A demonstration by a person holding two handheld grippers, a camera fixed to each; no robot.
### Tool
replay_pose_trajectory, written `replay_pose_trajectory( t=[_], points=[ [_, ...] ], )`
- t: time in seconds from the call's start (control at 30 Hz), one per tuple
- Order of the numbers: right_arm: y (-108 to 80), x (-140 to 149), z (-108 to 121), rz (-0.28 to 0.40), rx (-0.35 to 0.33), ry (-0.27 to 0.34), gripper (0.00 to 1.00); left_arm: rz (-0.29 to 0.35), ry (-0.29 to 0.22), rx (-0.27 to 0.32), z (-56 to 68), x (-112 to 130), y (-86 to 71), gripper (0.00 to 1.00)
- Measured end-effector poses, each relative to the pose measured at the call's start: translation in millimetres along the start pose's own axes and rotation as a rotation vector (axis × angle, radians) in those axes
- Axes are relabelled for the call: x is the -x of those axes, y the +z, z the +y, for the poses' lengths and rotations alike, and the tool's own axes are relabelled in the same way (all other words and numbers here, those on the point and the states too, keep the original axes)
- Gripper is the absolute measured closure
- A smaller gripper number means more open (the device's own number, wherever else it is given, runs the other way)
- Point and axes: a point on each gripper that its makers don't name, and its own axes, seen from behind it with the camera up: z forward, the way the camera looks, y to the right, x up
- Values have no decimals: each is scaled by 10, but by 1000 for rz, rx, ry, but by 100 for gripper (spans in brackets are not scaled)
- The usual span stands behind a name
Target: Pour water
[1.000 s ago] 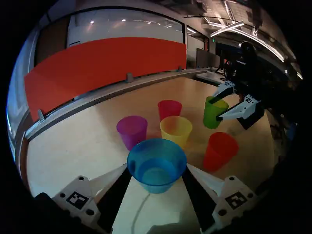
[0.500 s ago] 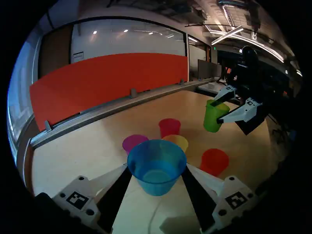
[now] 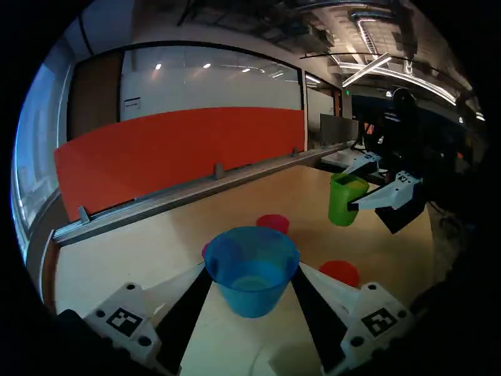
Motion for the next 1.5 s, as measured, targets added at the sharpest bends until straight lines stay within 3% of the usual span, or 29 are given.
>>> replay_pose_trajectory(
  t=[0.4,0.8,1.2,1.5],
  points=[
    [-32,-276,-14,93,23,-7,8,91,-16,-28,-43,-303,-111,15],
    [-43,-484,-64,157,26,-12,8,142,-4,-42,-43,-499,-208,15],
    [-64,-549,-63,173,28,-20,8,175,15,-55,-70,-675,-258,15],
    [-77,-613,-78,181,16,-19,8,191,58,-56,-37,-757,-278,15]
  ],
)
